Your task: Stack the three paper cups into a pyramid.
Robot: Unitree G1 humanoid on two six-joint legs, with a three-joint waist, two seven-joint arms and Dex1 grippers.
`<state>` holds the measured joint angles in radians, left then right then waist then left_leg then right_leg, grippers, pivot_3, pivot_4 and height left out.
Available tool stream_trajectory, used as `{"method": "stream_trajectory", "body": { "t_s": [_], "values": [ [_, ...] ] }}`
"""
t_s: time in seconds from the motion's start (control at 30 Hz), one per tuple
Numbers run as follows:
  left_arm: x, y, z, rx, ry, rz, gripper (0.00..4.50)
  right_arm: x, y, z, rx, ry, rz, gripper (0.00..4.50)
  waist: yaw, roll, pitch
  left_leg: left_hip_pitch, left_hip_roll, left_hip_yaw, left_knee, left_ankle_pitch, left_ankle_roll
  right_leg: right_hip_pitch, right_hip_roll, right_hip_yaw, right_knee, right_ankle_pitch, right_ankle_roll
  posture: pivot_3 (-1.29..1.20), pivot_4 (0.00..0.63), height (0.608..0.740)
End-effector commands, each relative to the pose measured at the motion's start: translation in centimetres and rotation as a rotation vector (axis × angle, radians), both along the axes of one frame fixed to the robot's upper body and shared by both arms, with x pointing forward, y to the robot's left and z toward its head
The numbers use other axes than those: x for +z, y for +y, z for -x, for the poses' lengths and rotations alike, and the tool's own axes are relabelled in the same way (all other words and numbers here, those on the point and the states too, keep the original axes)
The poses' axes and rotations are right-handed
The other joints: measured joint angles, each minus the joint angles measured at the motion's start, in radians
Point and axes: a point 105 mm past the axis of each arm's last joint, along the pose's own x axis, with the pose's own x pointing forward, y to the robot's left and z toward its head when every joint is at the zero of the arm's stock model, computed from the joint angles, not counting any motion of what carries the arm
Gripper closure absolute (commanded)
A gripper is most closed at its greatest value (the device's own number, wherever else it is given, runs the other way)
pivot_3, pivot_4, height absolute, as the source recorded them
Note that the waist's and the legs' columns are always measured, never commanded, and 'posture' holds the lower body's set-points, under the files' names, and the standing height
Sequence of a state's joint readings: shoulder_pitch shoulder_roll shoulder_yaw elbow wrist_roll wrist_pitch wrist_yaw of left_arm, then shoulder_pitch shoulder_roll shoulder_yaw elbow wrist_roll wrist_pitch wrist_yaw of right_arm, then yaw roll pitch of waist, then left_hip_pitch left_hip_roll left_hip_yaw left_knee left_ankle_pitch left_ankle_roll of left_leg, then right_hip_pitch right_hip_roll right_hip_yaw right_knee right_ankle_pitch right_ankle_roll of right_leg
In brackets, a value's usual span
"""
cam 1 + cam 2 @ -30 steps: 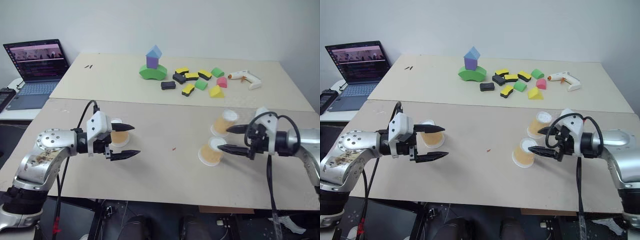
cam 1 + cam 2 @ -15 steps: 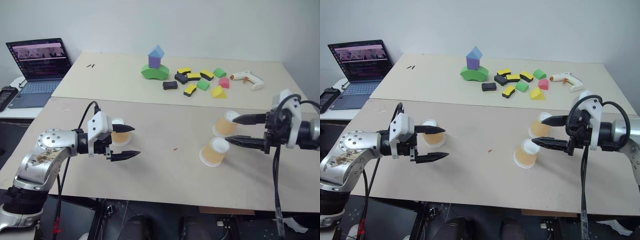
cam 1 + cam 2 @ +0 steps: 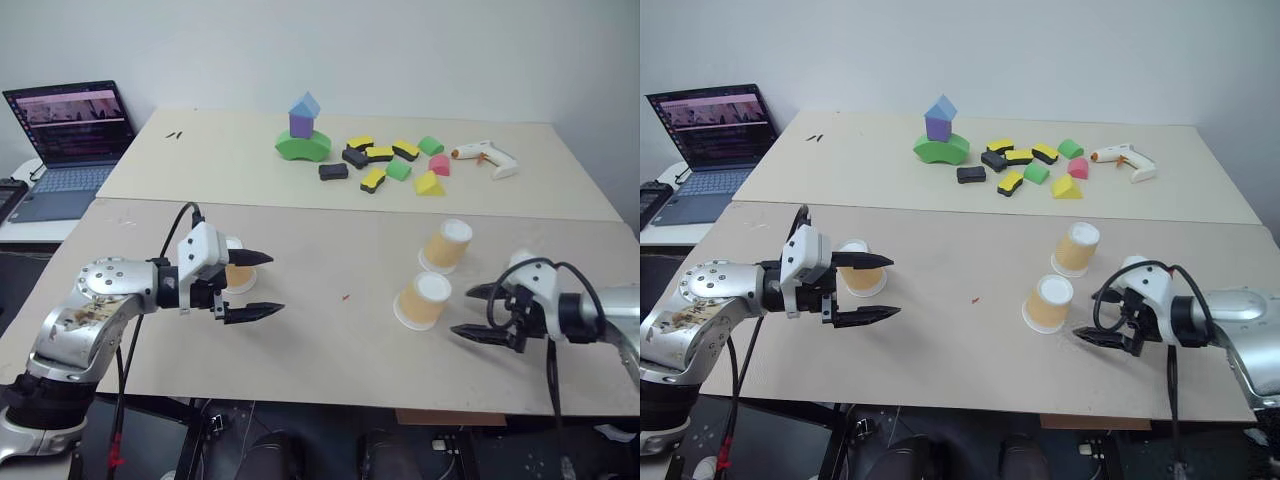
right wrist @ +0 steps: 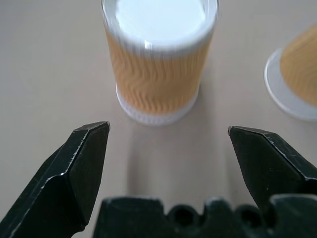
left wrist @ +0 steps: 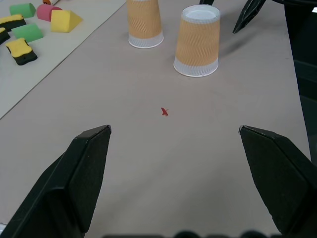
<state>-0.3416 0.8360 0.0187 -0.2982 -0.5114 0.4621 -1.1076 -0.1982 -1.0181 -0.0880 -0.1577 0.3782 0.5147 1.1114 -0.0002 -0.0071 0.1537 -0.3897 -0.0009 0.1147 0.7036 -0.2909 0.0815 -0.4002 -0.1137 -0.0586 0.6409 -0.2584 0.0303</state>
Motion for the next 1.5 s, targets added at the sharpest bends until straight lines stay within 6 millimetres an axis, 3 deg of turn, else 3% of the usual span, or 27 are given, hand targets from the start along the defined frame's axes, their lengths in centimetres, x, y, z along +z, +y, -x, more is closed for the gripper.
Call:
{"method": "stream_trajectory", "body": {
  "t_s": [0.03, 0.23, 0.73, 0.93, 1.07, 1.17, 1.37, 1.5],
  "values": [
    [1.1, 0.0, 0.0, 0.0, -0.05, 0.003, 0.09, 1.4, 1.3, -0.4, 0.042, -0.053, -0.023, 0.0, 0.004, 0.0, 0.0, 0.0, 0.0, 0.0, 0.0, 0.0, 0.0, 0.0, 0.0, -0.001, 0.0, 0.0, 0.0, 0.0, 0.15, 0.74],
    [1.0, -0.1, 0.0, 0.006, -0.048, 0.008, 0.09, 2.1, 2.5, -0.9, 0.073, -0.073, -0.047, 0.0, 0.011, 0.0, 0.0, -0.001, 0.0, 0.0, 0.0, 0.0, 0.0, 0.0, 0.0, -0.001, -0.001, 0.0, 0.0, 0.0, 0.15, 0.74],
    [0.9, -0.1, -0.1, 0.018, -0.053, 0.008, 0.09, 2.2, 2.7, -1.2, 0.081, -0.073, -0.053, 0.0, 0.011, 0.0, 0.0, -0.001, 0.0, 0.0, 0.0, 0.0, 0.0, -0.001, 0.0, -0.002, 0.0, 0.0, 0.0, 0.0, 0.15, 0.74],
    [1.0, -0.1, -0.1, 0.02, -0.056, 0.007, 0.0, 2.4, 2.9, -1.2, 0.087, -0.072, -0.06, 1.73, 0.011, 0.0, 0.0, -0.001, 0.0, 0.0, 0.0, 0.0, 0.0, -0.001, 0.0, -0.002, 0.0, 0.0, 0.0, 0.0, 0.15, 0.74],
    [1.1, -0.1, -0.2, 0.02, -0.056, 0.009, 0.0, 2.8, 3.2, -1.3, 0.093, -0.089, -0.067, 1.82, 0.01, 0.0, 0.0, -0.001, 0.0, 0.0, 0.0, 0.0, 0.0, -0.001, 0.0, -0.002, 0.0, 0.0, 0.0, 0.0, 0.15, 0.74],
    [1.1, -0.2, -0.2, 0.021, -0.054, 0.01, 0.0, 3.9, 4.4, -1.5, 0.129, -0.113, -0.104, 1.82, 0.01, 0.0, 0.0, -0.001, 0.0, 0.0, 0.0, 0.0, 0.0, -0.001, 0.0, -0.001, 0.0, 0.0, 0.0, 0.0, 0.15, 0.74],
    [0.8, -0.8, -0.1, 0.008, -0.045, 0.02, 0.0, 6.7, 9.3, -2.7, 0.29, -0.123, -0.189, 1.82, -0.005, 0.0, 0.0, -0.001, 0.0, 0.0, 0.0, 0.0, 0.0, -0.002, 0.0, 0.0, 0.001, 0.0, 0.0, 0.0, 0.15, 0.74],
    [0.8, -1.0, -0.1, 0.0, -0.044, 0.026, 0.0, 5.4, 11.0, -4.4, 0.353, -0.084, -0.115, 1.82, -0.005, 0.0, 0.0, -0.002, 0.0, 0.0, 0.0, 0.0, 0.0, -0.002, 0.001, -0.001, 0.0, 0.0, 0.0, 0.0, 0.15, 0.74]
  ]
}}
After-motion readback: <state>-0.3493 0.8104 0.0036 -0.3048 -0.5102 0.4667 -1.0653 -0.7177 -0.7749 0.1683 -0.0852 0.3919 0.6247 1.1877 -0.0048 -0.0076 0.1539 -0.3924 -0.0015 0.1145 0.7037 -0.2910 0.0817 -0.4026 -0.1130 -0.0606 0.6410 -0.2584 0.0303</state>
